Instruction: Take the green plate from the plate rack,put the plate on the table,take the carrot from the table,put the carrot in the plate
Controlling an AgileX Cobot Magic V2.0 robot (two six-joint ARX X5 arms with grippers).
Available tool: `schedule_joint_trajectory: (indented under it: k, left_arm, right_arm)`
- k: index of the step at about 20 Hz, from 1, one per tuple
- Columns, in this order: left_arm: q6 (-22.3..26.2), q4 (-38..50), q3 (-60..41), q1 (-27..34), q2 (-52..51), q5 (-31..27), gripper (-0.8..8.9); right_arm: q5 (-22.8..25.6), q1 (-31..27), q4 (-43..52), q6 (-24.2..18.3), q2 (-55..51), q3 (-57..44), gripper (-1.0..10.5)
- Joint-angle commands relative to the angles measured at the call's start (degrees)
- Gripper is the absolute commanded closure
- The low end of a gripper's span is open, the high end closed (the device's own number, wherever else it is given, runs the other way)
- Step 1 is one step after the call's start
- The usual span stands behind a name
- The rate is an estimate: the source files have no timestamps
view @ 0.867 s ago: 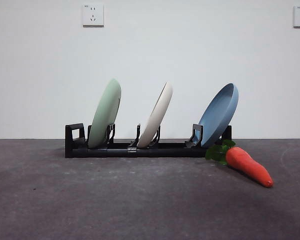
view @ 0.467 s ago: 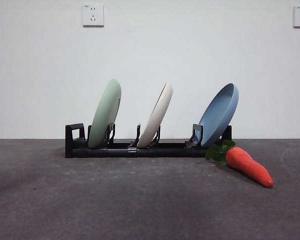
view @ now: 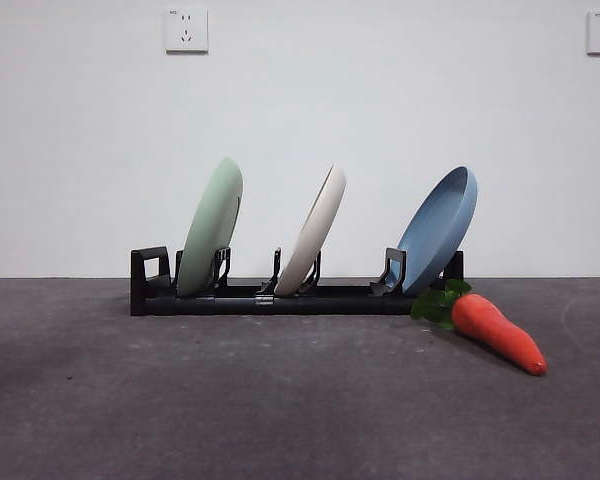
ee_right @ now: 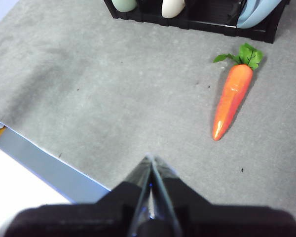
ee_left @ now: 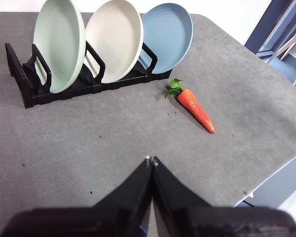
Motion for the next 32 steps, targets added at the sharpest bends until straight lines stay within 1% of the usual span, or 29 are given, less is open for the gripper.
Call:
schedule_joint_trajectory:
  k: [1,2,3,4,6,10,12,13,15,16,19,21,24,28,30,32]
  left_arm:
    - [0.8,0.2,0.1,0.0,0.2,0.3,4.86]
    - [0.8,0.3,0.1,0.0,0.5,0.3,2.89]
    - [0.8,0.8,0.1,0.0,0.7,0.4,2.43]
    - [0.7,1.6,0.1,0.0,1.0,0.4,2.44]
    - [-0.9,4.4,0.1,0.0,2.2,0.5,2.44]
    - [-3.6,13.5,0.1,-1.3,7.9,0.5,2.44]
    - [-4.4,17.4,0.9,-3.5,12.6,0.3,2.44]
    - [-6.0,19.5,1.5,-4.7,15.4,0.3,2.44]
    - [-6.6,24.0,3.3,-7.7,21.7,0.0,2.44]
    - [-6.7,26.3,4.3,-9.2,24.7,-1.3,2.44]
    - [-6.7,32.2,8.1,-14.0,34.2,-8.7,2.44]
    - [-6.7,35.6,11.4,-16.0,40.9,-12.7,2.44]
    - [-6.8,38.1,18.7,-18.1,52.5,-15.3,2.44]
    - [-6.8,38.1,29.6,-19.6,66.9,-17.9,2.44]
    - [-6.8,38.1,33.1,-20.2,71.7,-19.2,2.44]
    - [-6.8,39.5,34.5,-20.6,74.9,-20.7,2.44]
  right_arm:
    - [-0.2,-0.1,0.3,-0.3,0.5,0.2,7.6]
    - [-0.1,-0.1,0.3,0.4,0.6,0.2,5.6]
    - [-0.1,-0.1,0.3,0.9,0.6,0.2,4.1]
    - [-0.2,-0.1,0.3,1.1,0.6,0.2,3.4]
    - [-0.2,-0.1,0.3,2.0,0.6,0.2,3.5]
    - [-0.1,-0.1,0.3,2.1,0.6,0.2,3.5]
    - [-0.1,-0.1,0.3,2.1,0.6,0.2,3.5]
    - [-0.1,-0.1,0.3,2.1,0.8,0.2,3.5]
    - [-0.1,-0.1,0.3,2.1,1.6,0.2,3.5]
    - [-0.1,-0.1,0.3,2.1,1.9,0.2,3.5]
    - [-0.1,-0.1,0.3,2.1,2.7,0.2,3.5]
    - [-0.1,-0.1,0.3,2.1,3.1,0.2,3.5]
    - [0.0,-0.1,0.3,2.1,3.5,0.2,3.5]
    - [0.0,-0.1,0.2,2.1,4.0,0.2,3.5]
    - [0.0,-0.1,0.2,2.1,4.0,0.2,3.5]
    - [0.0,-0.1,0.2,2.1,4.0,0.2,3.5]
